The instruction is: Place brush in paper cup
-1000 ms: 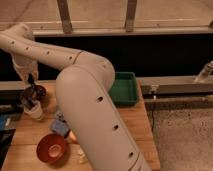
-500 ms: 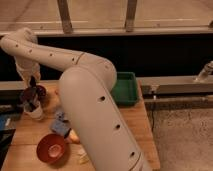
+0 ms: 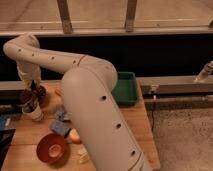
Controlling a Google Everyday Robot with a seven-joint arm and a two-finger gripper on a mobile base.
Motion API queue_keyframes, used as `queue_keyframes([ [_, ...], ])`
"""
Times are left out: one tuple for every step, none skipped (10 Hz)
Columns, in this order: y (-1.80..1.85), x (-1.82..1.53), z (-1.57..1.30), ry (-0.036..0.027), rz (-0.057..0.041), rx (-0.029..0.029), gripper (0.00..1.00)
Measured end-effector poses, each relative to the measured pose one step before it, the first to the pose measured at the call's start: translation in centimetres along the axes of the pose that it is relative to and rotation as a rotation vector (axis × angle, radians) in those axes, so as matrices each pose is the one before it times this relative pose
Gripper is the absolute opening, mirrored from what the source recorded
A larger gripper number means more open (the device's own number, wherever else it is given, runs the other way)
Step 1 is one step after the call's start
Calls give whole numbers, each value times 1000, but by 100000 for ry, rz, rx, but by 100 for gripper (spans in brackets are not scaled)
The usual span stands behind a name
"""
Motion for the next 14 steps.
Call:
queue_keyframes([
  [112,111,189,100,36,-435,0],
  [33,186,261,297,142,-314,0],
  [126,126,209,131,128,-347,1],
  [107,181,71,4,317,-30,10],
  [63,45,-207,-357,158,92,20],
  [-65,-31,-390,-600,167,255,30],
  [-79,-13,-413,-632,134,306,42],
  [-2,1,-213,-321,54,105,50],
  [43,18,-216,-304,-60,159,60],
  [85,31,-269,-360,-126,152,72],
  [-68,12,-172,-243,73,133,78],
  [-25,28,-116,-161,12,56,80],
  [-13,33,-117,-228,25,-34,80],
  [-94,63,-147,-396,68,-75,80],
])
